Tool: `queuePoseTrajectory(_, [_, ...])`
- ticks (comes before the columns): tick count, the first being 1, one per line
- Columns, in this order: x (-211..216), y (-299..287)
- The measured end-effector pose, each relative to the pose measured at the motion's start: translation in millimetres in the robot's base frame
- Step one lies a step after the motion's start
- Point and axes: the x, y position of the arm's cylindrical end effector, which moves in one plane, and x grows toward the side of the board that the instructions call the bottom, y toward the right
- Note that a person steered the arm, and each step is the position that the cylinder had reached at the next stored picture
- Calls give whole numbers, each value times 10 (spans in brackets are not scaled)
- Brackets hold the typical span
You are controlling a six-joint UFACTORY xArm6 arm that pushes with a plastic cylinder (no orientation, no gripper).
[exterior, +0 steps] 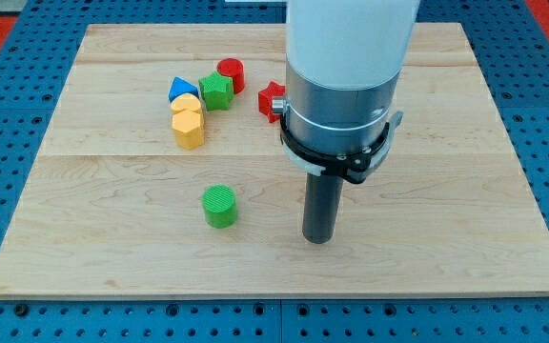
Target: Point at the green circle
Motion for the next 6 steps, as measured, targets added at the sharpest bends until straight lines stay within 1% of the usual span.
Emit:
queuePoseTrajectory(1, [98, 0])
queuePoseTrajectory(2, [597, -323])
queuePoseTrajectory(3, [635, -596])
queuePoseTrajectory(4, [416, -714])
queuePoseTrajectory(6, [-259, -1221])
